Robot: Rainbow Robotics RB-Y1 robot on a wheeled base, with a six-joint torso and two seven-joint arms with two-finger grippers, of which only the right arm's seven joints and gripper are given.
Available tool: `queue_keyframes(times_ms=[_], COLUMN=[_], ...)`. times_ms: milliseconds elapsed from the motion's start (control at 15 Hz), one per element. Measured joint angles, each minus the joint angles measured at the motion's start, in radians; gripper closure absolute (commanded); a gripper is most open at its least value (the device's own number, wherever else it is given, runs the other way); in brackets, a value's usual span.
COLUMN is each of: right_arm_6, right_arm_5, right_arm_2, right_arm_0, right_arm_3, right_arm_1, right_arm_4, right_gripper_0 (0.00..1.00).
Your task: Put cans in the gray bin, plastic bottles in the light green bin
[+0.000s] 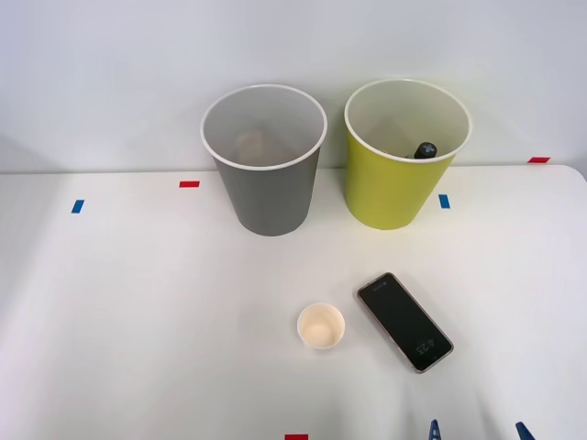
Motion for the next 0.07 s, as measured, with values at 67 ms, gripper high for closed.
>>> queue_keyframes(times_ms=[67], right_arm_6=[0.0], right_arm_5=[0.0], right_arm_2=[0.0], right_arm_0=[0.0], right_arm_3=[0.0], right_arm_1=[0.0], right_arm_4=[0.0], right_gripper_0=[0.0])
